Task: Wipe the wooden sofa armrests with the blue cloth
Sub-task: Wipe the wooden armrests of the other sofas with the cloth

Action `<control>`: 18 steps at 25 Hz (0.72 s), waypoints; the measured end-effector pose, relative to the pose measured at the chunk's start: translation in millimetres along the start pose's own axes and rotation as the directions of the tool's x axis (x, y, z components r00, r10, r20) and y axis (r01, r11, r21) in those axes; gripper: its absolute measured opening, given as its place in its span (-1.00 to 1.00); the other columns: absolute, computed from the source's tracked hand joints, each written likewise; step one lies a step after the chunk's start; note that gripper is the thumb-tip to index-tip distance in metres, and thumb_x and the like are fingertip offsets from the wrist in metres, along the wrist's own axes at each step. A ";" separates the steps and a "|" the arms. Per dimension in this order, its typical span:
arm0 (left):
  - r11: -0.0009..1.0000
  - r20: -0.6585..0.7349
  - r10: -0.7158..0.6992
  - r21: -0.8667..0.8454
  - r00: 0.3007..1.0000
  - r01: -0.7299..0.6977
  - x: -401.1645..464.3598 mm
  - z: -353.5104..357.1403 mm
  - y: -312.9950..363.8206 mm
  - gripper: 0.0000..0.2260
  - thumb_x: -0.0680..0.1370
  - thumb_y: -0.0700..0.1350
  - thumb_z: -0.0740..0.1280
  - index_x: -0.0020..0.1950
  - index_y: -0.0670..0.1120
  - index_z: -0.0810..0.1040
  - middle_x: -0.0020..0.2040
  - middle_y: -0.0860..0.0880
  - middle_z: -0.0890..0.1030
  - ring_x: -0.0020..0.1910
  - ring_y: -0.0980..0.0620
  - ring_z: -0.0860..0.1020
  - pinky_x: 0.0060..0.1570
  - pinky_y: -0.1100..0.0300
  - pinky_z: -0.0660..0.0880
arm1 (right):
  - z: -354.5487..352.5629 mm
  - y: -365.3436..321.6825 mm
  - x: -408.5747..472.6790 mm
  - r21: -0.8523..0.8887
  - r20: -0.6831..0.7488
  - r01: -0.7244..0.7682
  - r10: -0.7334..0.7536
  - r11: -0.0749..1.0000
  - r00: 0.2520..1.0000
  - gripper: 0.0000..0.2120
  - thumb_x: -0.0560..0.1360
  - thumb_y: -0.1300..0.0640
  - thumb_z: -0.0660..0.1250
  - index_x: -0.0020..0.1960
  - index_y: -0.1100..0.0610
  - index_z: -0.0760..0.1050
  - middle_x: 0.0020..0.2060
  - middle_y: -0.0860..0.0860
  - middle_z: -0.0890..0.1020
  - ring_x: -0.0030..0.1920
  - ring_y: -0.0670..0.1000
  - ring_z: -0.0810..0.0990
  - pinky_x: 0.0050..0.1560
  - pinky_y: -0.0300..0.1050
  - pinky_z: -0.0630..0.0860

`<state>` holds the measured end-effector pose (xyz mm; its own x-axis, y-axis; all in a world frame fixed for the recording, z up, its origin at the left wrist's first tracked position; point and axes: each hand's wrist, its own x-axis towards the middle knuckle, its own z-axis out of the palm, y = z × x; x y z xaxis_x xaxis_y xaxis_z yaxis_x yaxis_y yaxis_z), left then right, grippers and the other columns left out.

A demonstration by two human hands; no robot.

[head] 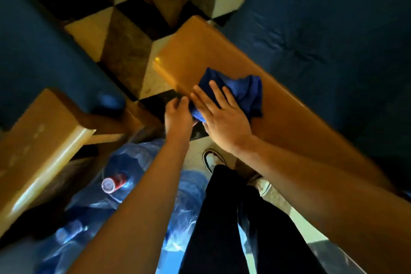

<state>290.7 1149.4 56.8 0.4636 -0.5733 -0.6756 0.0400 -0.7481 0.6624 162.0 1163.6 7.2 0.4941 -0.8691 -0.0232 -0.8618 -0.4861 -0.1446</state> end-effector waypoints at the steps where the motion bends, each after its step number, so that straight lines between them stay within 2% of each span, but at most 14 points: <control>1: 0.991 0.002 -0.017 -0.132 1.000 0.017 19.4 0.2 11.9 -0.78 0.64 -0.01 0.29 0.14 -0.11 0.62 0.11 -0.16 0.68 0.11 -0.16 0.66 0.14 -0.16 0.63 | 0.0 -3.4 23.1 0.019 0.008 0.008 -0.008 1.000 1.000 -0.29 0.59 -0.04 0.23 0.68 0.08 0.07 0.68 0.01 0.10 0.66 0.25 0.04 0.62 0.23 0.03; 3: 0.971 -0.058 -0.045 -0.236 0.997 0.030 62.3 -4.0 35.3 -0.79 0.60 0.01 0.35 -0.15 -0.10 0.59 -0.08 -0.14 0.68 0.01 -0.17 0.67 0.11 -0.18 0.64 | 0.1 -10.1 65.6 0.033 -0.001 -0.007 0.008 0.999 1.000 -0.21 0.53 -0.11 0.29 0.67 0.09 0.11 0.67 0.04 0.14 0.66 0.23 0.06 0.61 0.22 0.04; 4: 0.969 -0.070 -0.055 -0.243 0.996 0.036 80.8 -8.9 42.7 -0.78 0.57 0.01 0.38 -0.20 -0.09 0.56 -0.12 -0.12 0.67 -0.03 -0.16 0.67 0.11 -0.15 0.64 | 0.3 -13.1 84.9 0.033 -0.005 -0.025 0.026 0.999 1.000 -0.18 0.50 -0.14 0.30 0.66 0.11 0.13 0.66 0.05 0.17 0.65 0.23 0.08 0.61 0.22 0.06; 8: 0.955 0.000 -0.040 -0.293 0.999 0.038 129.1 -20.2 66.4 -0.80 0.52 -0.02 0.47 -0.22 -0.07 0.56 -0.15 -0.09 0.68 -0.05 -0.14 0.68 0.02 -0.03 0.66 | -4.8 -20.4 143.9 -0.005 0.027 -0.032 0.032 0.999 0.999 -0.14 0.50 -0.24 0.27 0.66 0.14 0.13 0.65 0.09 0.19 0.65 0.24 0.08 0.61 0.22 0.05; 10: 0.947 0.028 -0.055 -0.314 0.998 0.061 138.8 -29.1 75.5 -0.82 0.56 -0.03 0.41 -0.20 -0.06 0.57 -0.10 -0.14 0.69 -0.03 -0.18 0.69 -0.01 -0.06 0.68 | -8.2 -27.2 161.8 -0.009 0.033 -0.027 0.027 1.000 0.999 -0.24 0.56 -0.19 0.26 0.65 0.12 0.18 0.64 0.08 0.24 0.65 0.24 0.08 0.60 0.22 0.03; 12: 0.938 0.100 -0.065 -0.333 0.993 0.095 135.0 -42.5 79.3 -0.79 0.62 0.03 0.32 -0.09 -0.07 0.59 0.03 -0.19 0.71 0.03 -0.19 0.70 0.04 -0.12 0.67 | -15.3 -34.3 178.5 0.015 0.039 -0.059 0.059 0.998 0.998 -0.44 0.61 -0.06 0.25 0.56 0.12 0.35 0.55 0.09 0.41 0.62 0.23 0.20 0.58 0.17 0.08; 13: 0.927 0.138 -0.067 -0.359 0.988 0.113 128.5 -53.3 76.5 -0.76 0.64 0.08 0.30 -0.02 -0.07 0.60 0.08 -0.19 0.71 0.05 -0.18 0.70 0.07 -0.11 0.66 | -21.6 -41.6 187.6 0.058 0.058 -0.079 0.076 0.995 0.995 -0.55 0.63 -0.01 0.23 0.48 0.13 0.45 0.45 0.12 0.52 0.55 0.23 0.32 0.54 0.16 0.17; 15: 0.868 0.212 -0.032 -0.479 0.977 0.132 113.3 -79.8 68.7 -0.68 0.63 0.12 0.31 0.16 -0.11 0.61 0.14 -0.19 0.71 0.10 -0.16 0.69 0.12 -0.09 0.64 | -39.2 -68.2 206.0 0.297 0.110 -0.124 0.095 0.947 0.989 -0.68 0.65 0.07 0.20 0.31 0.15 0.55 0.23 0.14 0.67 0.31 0.23 0.57 0.32 0.16 0.44; 16: 0.821 0.224 0.000 -0.556 0.975 0.128 106.2 -94.5 65.6 -0.64 0.60 0.11 0.36 0.24 -0.13 0.59 0.16 -0.19 0.70 0.13 -0.17 0.69 0.15 -0.10 0.63 | -47.9 -86.5 211.6 0.472 0.156 -0.152 0.088 0.868 0.984 -0.71 0.66 0.10 0.20 0.29 0.15 0.56 0.15 0.14 0.70 0.20 0.20 0.64 0.20 0.15 0.53; 18: 0.705 0.132 0.054 -0.707 0.990 0.056 98.5 -136.5 58.1 -0.56 0.53 0.08 0.44 0.31 -0.13 0.55 0.12 -0.17 0.72 0.11 -0.14 0.70 0.17 -0.09 0.62 | -62.6 -140.6 218.7 0.705 0.232 -0.176 0.011 0.687 0.973 -0.77 0.67 0.15 0.23 0.27 0.12 0.58 0.06 0.10 0.72 0.10 0.14 0.69 0.14 0.10 0.58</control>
<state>459.6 1095.0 73.0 0.3439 -0.6524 -0.6754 0.6799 -0.3230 0.6583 384.1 1036.1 84.3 0.4976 -0.8296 -0.2534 -0.5980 -0.1164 -0.7930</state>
